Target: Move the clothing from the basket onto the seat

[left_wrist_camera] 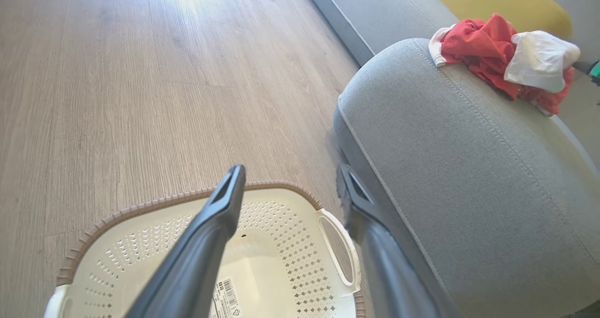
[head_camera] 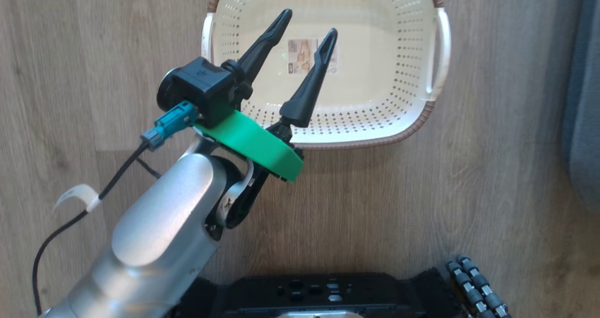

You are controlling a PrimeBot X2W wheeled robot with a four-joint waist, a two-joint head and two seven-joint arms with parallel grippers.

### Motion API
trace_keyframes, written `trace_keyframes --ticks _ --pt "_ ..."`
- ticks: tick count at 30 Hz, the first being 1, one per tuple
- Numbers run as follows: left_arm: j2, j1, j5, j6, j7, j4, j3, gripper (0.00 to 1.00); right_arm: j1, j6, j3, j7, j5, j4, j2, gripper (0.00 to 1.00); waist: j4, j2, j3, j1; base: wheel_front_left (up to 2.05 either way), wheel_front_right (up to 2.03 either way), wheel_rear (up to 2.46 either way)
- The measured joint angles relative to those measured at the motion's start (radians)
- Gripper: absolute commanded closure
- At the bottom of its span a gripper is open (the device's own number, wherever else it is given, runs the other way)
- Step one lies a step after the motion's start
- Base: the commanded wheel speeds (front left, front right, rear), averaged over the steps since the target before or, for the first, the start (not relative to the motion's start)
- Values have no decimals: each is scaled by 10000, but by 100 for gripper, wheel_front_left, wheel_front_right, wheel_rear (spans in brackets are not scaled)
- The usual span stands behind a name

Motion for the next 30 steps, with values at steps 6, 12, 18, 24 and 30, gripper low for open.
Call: trace_keyframes --ticks 6,12,18,24,30 --pt "105 379 -209 -2 -146 385 73 0 1678 0 1198 -372 1145 -591 491 0 -268 0 -857 0 0 0 0" --pt "167 886 -445 73 -368 727 290 0 2981 0 2387 -713 2257 -1285 594 0 -439 1 -1865 0 0 0 0" --pt "422 1877 -744 353 -677 909 700 0 3932 0 4462 -1160 3149 -2242 1126 0 -563 1 -3175 -1 0 0 0" --pt "700 2724 -943 585 -863 1154 1218 0 5097 0 6506 -1743 3703 -2924 1513 0 -393 1 -4472 -1 0 0 0" --pt "1179 3602 -959 788 -986 1645 1965 0 6955 0 8608 -2441 3962 -3540 1818 0 164 1 -5725 -1 0 0 0"
